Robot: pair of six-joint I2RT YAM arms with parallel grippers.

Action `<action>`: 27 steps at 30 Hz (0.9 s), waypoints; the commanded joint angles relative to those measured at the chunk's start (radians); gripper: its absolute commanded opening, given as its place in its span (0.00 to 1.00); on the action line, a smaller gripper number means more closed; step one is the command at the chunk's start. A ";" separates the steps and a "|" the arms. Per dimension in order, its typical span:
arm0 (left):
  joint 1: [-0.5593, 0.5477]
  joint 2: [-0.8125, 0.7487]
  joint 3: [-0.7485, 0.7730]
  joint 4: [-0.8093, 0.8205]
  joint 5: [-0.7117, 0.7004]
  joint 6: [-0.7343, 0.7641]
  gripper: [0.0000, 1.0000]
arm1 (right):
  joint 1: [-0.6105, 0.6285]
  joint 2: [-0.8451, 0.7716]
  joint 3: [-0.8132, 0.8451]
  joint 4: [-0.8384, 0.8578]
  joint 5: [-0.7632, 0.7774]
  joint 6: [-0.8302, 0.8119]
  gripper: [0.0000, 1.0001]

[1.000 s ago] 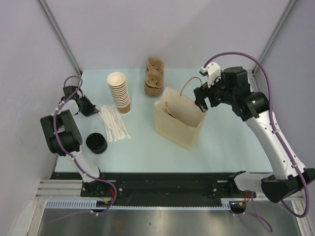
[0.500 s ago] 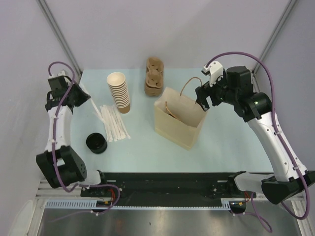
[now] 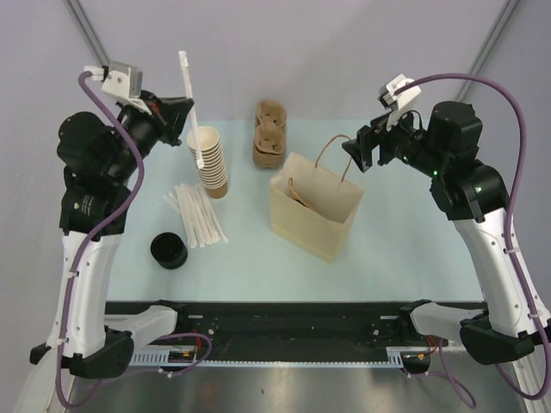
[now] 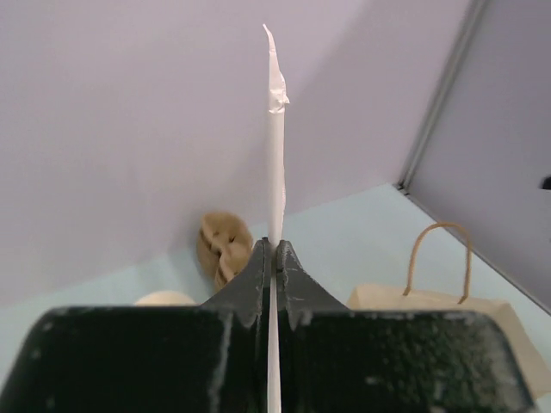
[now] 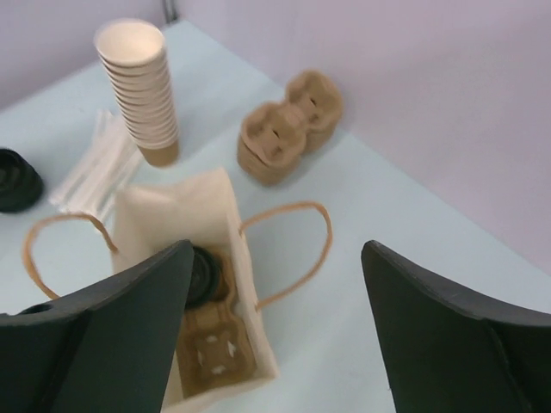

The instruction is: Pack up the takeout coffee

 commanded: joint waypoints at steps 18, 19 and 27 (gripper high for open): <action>-0.336 0.100 -0.152 0.612 0.352 -0.052 0.00 | 0.223 0.189 0.230 0.497 -0.134 0.370 0.60; -0.339 0.098 -0.154 0.615 0.353 -0.061 0.00 | 0.223 0.192 0.233 0.514 -0.132 0.378 0.59; -0.340 0.108 -0.155 0.629 0.347 -0.109 0.00 | 0.238 0.230 0.282 0.579 -0.161 0.397 0.58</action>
